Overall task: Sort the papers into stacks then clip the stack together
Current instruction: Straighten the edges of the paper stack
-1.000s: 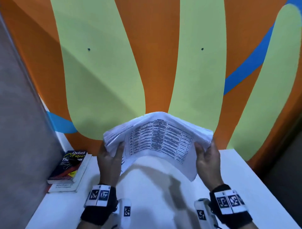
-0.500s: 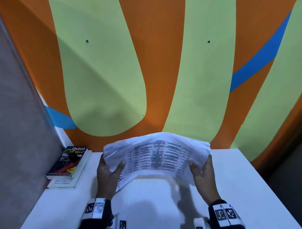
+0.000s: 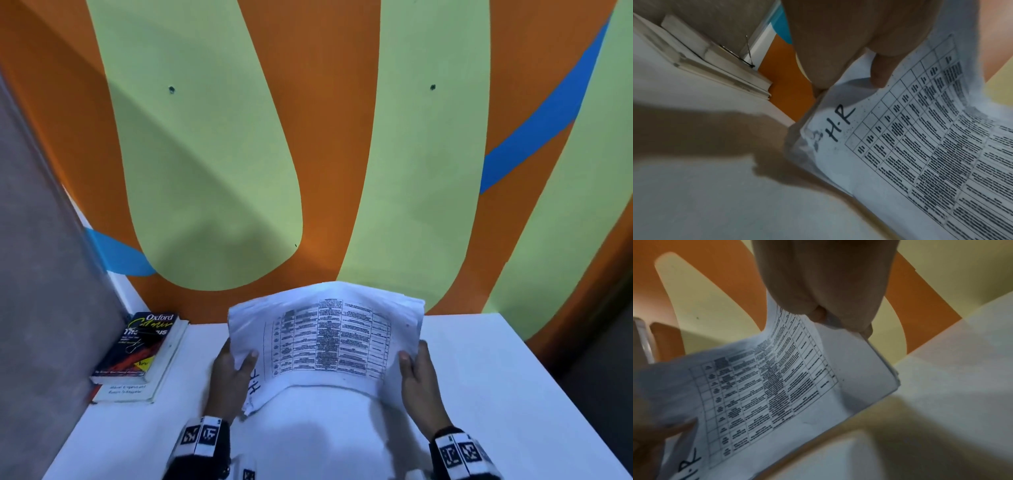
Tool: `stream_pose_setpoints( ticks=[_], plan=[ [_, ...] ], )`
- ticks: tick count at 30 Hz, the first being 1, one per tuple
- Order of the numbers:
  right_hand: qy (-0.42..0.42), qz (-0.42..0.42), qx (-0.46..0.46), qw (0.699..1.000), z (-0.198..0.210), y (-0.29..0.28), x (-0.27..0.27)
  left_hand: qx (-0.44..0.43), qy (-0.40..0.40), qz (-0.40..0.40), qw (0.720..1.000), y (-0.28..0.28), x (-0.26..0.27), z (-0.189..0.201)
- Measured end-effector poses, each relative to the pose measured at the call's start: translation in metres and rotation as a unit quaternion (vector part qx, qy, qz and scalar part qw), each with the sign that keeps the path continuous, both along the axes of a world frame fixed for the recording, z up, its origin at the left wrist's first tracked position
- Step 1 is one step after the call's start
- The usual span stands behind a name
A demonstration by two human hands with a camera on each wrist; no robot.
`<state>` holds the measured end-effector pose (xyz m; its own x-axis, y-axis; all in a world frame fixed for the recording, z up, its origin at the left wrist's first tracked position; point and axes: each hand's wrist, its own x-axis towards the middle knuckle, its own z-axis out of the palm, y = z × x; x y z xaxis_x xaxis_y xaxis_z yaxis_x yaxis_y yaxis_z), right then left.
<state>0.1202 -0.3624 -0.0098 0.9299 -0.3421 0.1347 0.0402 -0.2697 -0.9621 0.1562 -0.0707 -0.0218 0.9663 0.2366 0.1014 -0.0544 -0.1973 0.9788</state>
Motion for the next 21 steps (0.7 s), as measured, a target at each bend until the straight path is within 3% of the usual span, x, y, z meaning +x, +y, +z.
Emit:
stream_pose_setpoints(
  ticks=[5, 8, 10, 12, 14, 16, 18, 21],
  plan=[
    [-0.018, 0.003, 0.014, 1.000, 0.006, -0.005, 0.003, -0.006, -0.027, 0.024, 0.999, 0.001, 0.006, 0.001],
    [0.101, 0.021, -0.027, 0.994, -0.021, -0.007, 0.010, 0.016, 0.011, 0.004, 1.000, -0.001, 0.009, -0.005],
    [0.147, 0.010, -0.046, 0.988, -0.031, -0.011, 0.014, 0.027, -0.004, 0.015, 1.000, -0.002, 0.013, 0.001],
    [0.112, -0.068, -0.072, 0.989, -0.020, -0.015, 0.015, 0.044, -0.035, -0.001, 0.998, -0.005, 0.015, 0.023],
    [0.013, -0.153, -0.144, 0.978, 0.012, -0.016, 0.017, 0.106, -0.094, -0.051, 0.989, -0.005, 0.019, 0.049],
    [-0.097, -0.084, -0.264, 0.956, 0.052, -0.009, 0.018, 0.186, -0.127, -0.099, 0.969, -0.009, 0.020, 0.075],
    [-0.135, 0.048, -0.360, 0.922, 0.091, 0.010, 0.021, 0.237, -0.166, -0.135, 0.948, -0.018, 0.018, 0.105],
    [-0.119, 0.166, -0.325, 0.923, 0.126, 0.030, 0.033, 0.306, -0.243, -0.163, 0.906, -0.030, 0.015, 0.139]
  ],
)
